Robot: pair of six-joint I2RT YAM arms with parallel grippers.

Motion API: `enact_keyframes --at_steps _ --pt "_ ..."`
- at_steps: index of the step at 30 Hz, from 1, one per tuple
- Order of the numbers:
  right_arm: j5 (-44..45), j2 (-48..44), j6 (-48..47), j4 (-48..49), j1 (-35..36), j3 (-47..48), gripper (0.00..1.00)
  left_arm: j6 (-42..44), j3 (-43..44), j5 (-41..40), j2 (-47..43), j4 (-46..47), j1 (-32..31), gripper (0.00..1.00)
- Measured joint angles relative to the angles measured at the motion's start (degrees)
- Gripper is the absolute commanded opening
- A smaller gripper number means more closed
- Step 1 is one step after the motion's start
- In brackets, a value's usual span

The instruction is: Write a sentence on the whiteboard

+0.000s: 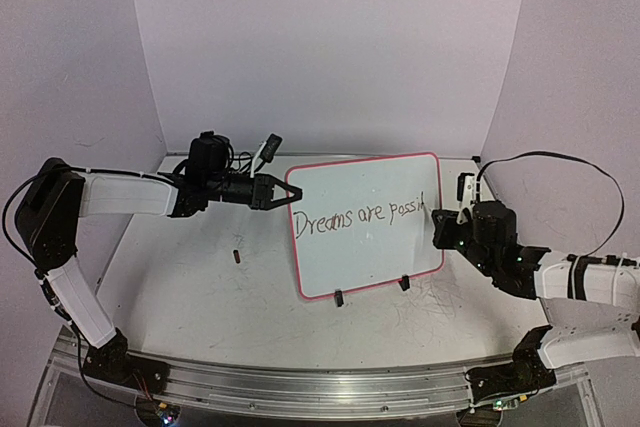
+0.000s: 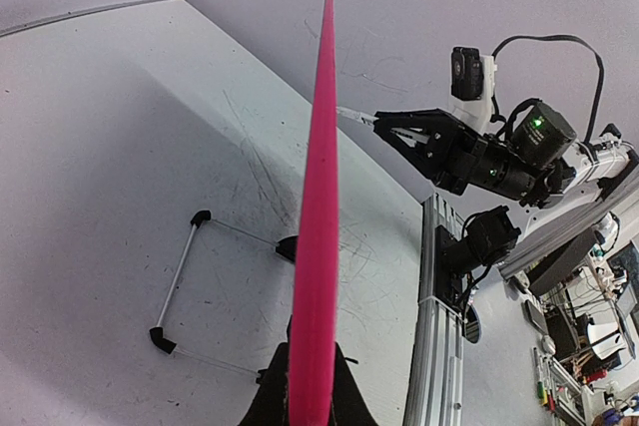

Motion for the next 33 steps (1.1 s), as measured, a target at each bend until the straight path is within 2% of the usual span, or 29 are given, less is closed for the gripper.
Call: enact_keyframes --at_steps 13,33 --pt "1.6 -0.6 0.5 -2.3 0.0 0.0 0.0 0.0 0.0 0.0 0.0 0.0 0.0 0.0" --pt "-1.3 0.2 -0.1 -3.3 -0.1 0.7 0.0 -0.4 0.0 -0.1 0.0 0.0 0.0 0.0"
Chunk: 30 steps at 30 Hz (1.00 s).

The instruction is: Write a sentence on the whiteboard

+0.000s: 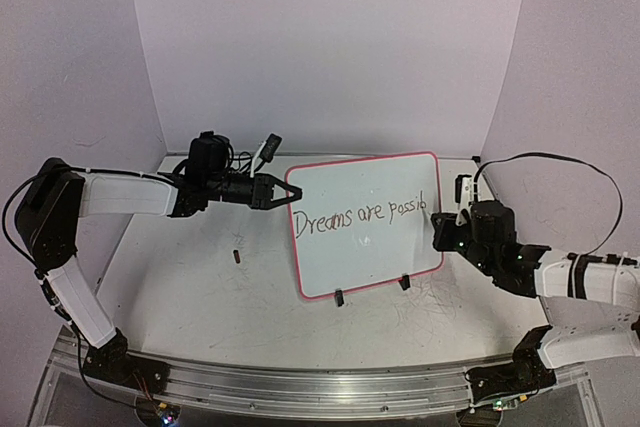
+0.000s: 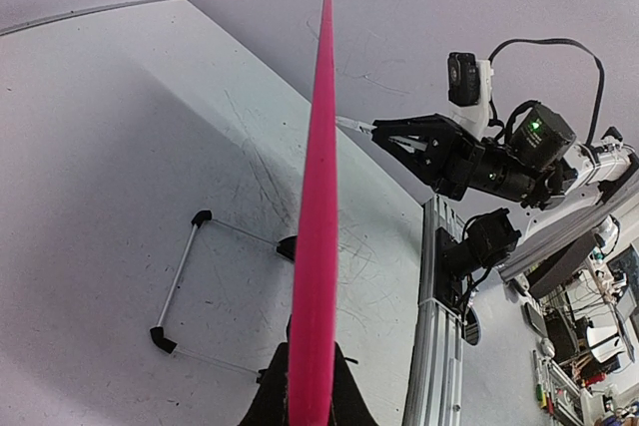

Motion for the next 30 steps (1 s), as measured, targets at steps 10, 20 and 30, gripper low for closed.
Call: enact_keyframes --at_steps 10,20,30 --pt "0.4 -2.6 -0.1 -0.9 0.0 0.3 0.0 0.3 0.0 0.0 -0.1 0.0 -0.1 0.0" --pt "2.0 -4.0 -1.0 -1.4 -1.1 0.4 0.0 0.5 0.0 0.0 -0.1 0.0 -0.1 0.0" --pt "1.8 -0.1 -2.9 -0.1 -2.5 2.7 0.0 0.8 0.0 0.0 -0.1 0.0 -0.1 0.0"
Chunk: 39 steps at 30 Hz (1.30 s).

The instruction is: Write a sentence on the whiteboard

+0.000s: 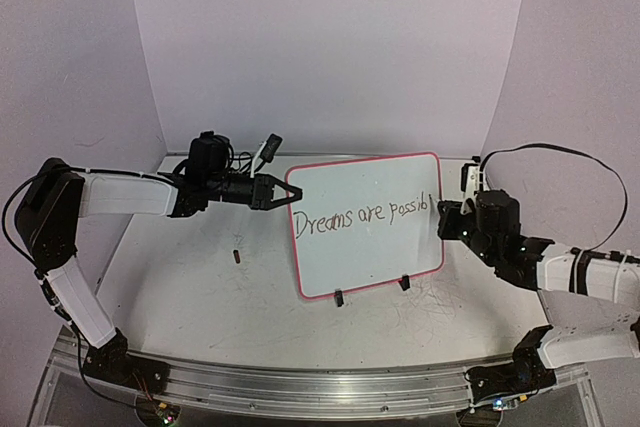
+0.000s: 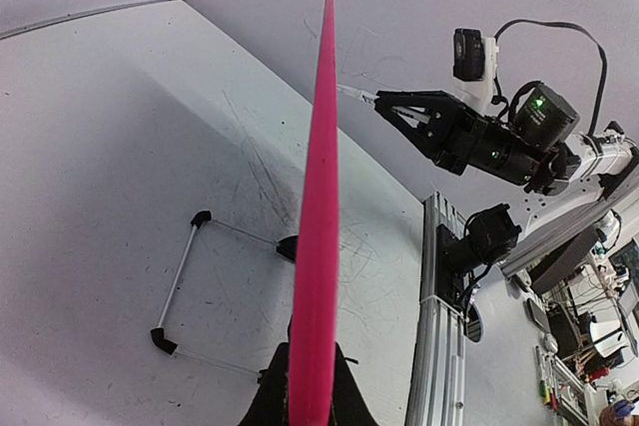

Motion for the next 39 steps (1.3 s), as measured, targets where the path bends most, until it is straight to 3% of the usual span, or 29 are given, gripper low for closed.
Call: enact_keyframes --at_steps 39 --pt "-3.3 -1.9 3.4 -2.3 0.0 -2.7 0.0 0.0 0.0 0.0 0.0 0.0 0.0 0.0"
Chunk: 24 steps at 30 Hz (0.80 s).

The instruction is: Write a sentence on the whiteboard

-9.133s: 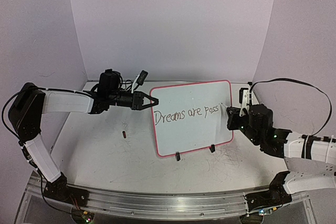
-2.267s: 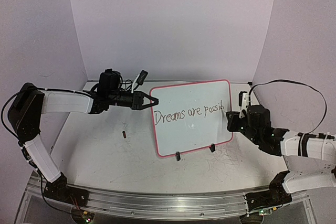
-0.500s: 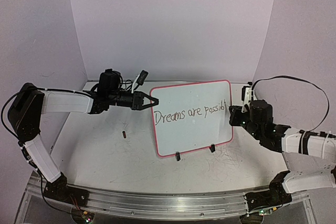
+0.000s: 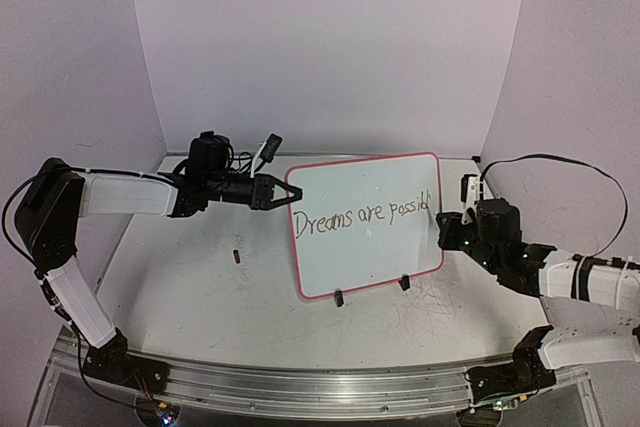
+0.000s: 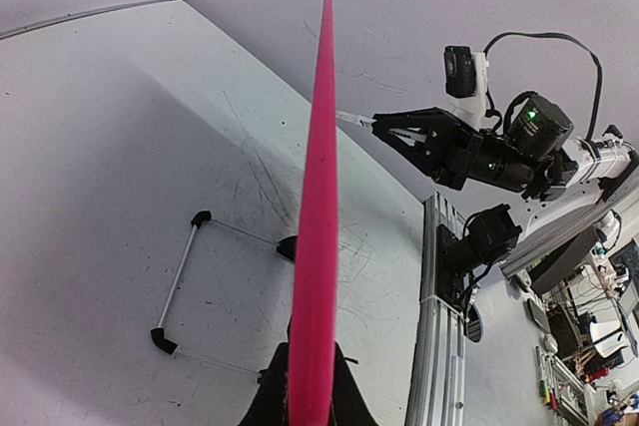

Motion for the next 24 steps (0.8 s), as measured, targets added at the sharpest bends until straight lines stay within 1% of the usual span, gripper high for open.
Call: enact_keyframes --at_steps 8,16,24 --pt "0.0 -0.5 0.4 -0.5 0.0 -0.3 0.0 0.0 0.0 0.0 0.0 0.0 0.0 0.0" --pt "0.0 -2.9 0.4 -1.8 0.0 -0.3 0.0 0.1 0.0 0.0 0.0 0.0 0.0 0.0" --pt "0.2 -1.2 0.0 -1.4 0.0 -0.3 0.0 0.1 0.0 0.0 0.0 0.0 0.0 0.0"
